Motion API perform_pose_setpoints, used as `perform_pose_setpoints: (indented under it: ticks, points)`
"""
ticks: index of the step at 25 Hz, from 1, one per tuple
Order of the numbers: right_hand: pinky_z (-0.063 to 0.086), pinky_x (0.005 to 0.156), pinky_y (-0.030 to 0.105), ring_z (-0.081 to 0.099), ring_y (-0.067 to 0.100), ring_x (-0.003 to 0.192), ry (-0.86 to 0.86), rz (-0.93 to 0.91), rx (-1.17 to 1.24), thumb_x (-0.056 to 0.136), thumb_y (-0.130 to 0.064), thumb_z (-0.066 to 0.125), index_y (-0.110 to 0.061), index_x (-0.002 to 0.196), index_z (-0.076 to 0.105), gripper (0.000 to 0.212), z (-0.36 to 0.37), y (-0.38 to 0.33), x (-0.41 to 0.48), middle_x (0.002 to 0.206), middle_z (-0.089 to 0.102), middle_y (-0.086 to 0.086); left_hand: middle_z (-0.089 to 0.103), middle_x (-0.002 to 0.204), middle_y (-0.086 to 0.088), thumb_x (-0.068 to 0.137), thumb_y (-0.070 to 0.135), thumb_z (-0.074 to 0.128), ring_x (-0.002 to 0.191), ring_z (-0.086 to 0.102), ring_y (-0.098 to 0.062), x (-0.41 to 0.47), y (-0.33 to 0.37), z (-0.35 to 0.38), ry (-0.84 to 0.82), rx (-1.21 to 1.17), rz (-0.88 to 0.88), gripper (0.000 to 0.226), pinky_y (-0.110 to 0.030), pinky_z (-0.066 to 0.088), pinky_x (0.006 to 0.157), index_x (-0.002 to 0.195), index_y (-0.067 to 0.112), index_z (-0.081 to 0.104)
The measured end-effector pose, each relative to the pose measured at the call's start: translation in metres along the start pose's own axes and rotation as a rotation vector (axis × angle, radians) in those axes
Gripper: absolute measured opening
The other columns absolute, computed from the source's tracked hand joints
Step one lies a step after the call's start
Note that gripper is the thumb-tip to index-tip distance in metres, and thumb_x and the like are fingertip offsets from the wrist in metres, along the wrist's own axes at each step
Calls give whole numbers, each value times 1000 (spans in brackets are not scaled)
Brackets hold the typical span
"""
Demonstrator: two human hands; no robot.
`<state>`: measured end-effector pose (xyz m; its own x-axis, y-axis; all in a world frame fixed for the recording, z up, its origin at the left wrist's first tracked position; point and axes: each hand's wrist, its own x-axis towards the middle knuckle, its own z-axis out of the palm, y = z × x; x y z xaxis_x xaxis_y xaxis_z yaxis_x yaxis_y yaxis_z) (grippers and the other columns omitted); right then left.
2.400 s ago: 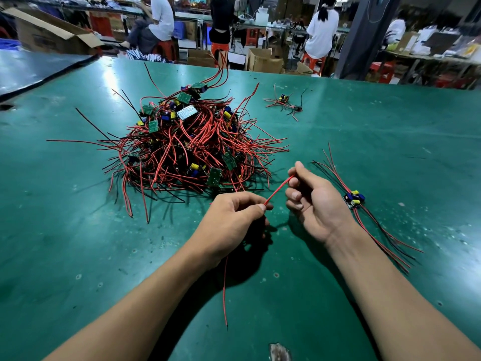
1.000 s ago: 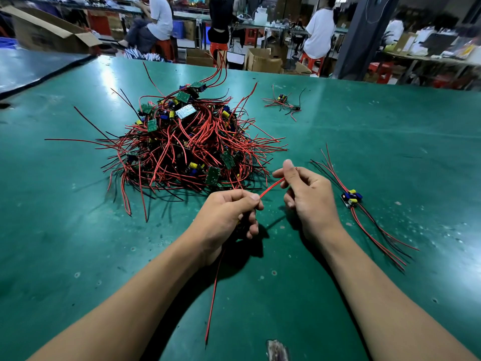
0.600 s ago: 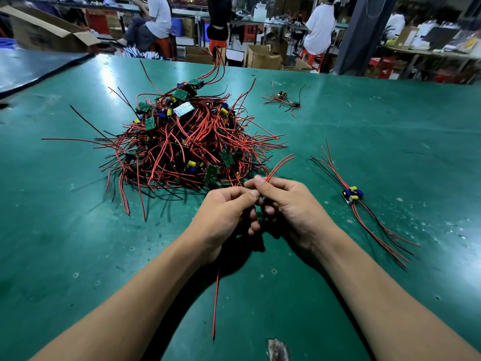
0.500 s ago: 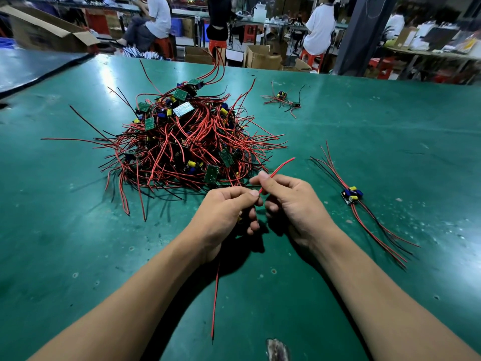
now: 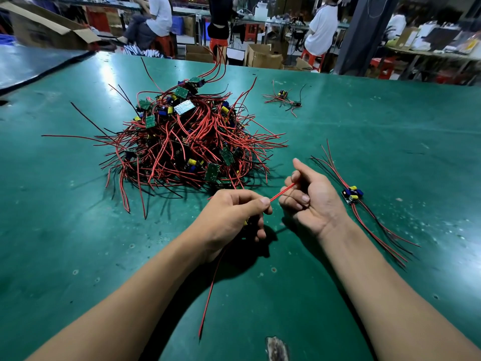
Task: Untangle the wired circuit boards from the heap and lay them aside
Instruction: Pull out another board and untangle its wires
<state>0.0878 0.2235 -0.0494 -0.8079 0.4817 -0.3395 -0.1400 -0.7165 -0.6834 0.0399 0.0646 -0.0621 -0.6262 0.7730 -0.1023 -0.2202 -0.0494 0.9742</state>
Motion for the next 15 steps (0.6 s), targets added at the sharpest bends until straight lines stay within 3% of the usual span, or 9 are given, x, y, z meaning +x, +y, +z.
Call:
perform_pose_setpoints:
  ticks: [3, 8, 11, 15]
  points:
    - [18, 27, 16, 22, 4, 26, -5, 3, 78, 101, -30, 56, -12, 62, 46, 43, -1, -5, 0, 47, 38, -4, 59, 62, -9, 94, 12, 60, 49, 57, -19, 0, 0, -1, -6, 7, 1, 17, -24, 49, 48, 80, 5, 68]
    - [24, 34, 14, 29, 3, 33, 40, -145, -19, 99, -38, 58, -9, 71, 55, 40, -9, -9, 3, 53, 37, -6, 72, 94, -20, 94, 9, 58, 63, 69, -25, 1, 3, -4, -30, -55, -58, 16, -30, 59, 59, 98, -4, 66]
    - [26, 35, 15, 31, 3, 36, 35, -156, -80, 97, -43, 59, -9, 77, 60, 40, -10, -6, 5, 53, 39, -7, 72, 90, -22, 96, 6, 54, 67, 71, -27, 1, 7, -7, -69, -80, -117, 16, -32, 60, 65, 98, -2, 68]
    - [30, 37, 17, 32, 4, 41, 77, -161, -297, 72, -73, 61, -9, 93, 70, 68, -10, -3, 4, 59, 43, -7, 72, 92, -23, 95, 0, 52, 67, 71, -28, 2, 8, -9, -56, -139, -129, 17, -35, 60, 68, 101, -3, 67]
